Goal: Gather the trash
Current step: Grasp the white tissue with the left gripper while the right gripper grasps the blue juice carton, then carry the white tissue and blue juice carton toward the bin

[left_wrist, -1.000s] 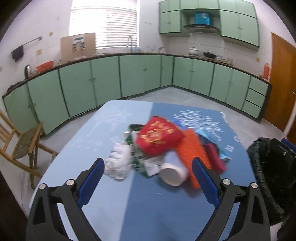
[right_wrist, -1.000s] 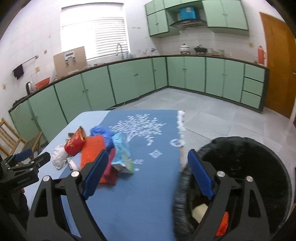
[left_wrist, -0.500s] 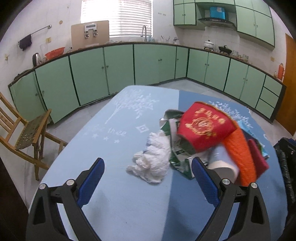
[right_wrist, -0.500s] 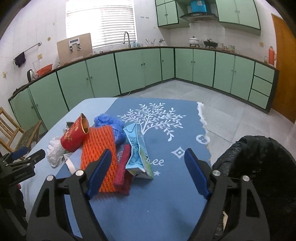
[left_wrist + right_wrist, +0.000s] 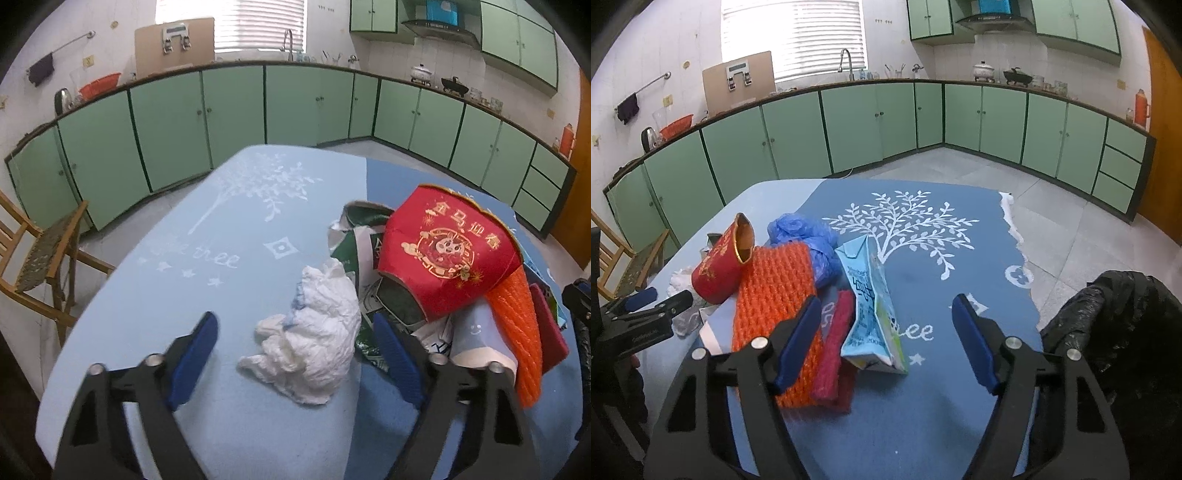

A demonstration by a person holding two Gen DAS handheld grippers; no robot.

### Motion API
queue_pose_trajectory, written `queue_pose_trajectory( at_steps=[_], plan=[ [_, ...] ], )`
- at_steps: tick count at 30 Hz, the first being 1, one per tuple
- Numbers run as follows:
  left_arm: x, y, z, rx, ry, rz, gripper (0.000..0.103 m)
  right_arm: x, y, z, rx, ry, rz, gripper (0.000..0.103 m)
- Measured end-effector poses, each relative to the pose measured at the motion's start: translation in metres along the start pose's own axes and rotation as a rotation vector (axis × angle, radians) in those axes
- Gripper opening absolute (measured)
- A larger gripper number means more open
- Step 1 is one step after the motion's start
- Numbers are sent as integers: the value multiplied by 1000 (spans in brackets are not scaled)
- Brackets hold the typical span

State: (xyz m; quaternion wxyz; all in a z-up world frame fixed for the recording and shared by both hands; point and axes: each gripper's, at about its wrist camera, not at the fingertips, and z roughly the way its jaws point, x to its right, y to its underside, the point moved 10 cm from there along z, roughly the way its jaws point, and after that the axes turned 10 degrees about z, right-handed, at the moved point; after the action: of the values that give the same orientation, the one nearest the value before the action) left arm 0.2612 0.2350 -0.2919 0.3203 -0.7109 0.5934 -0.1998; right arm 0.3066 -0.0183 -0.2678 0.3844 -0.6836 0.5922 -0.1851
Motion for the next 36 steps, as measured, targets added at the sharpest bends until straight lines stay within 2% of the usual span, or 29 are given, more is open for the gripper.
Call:
queue_pose_trajectory(
  at_steps=[4,10,12,20,23,25,36],
  plan=[
    [5,5,8,-34,24,-4,53,-1,0,11,-25,6,-21,63],
    [10,6,10,-38,31,11,37,3,0,24,-54,9,-19,48],
    [11,7,9,-37,31,10,35,7,1,28,-67,14,-21,44],
    [12,7,8,-46,26,-1,36,8,0,32,-77,4,-19,41],
    [12,8,9,-53,23,-3,36,7,-2,34,-78,10,-20,32],
    [11,7,9,-53,26,-6,36,8,-3,36,-87,3,-13,21],
    [14,5,11,-56,21,-3,36,2,0,41,-119,-42,4,20]
  ],
)
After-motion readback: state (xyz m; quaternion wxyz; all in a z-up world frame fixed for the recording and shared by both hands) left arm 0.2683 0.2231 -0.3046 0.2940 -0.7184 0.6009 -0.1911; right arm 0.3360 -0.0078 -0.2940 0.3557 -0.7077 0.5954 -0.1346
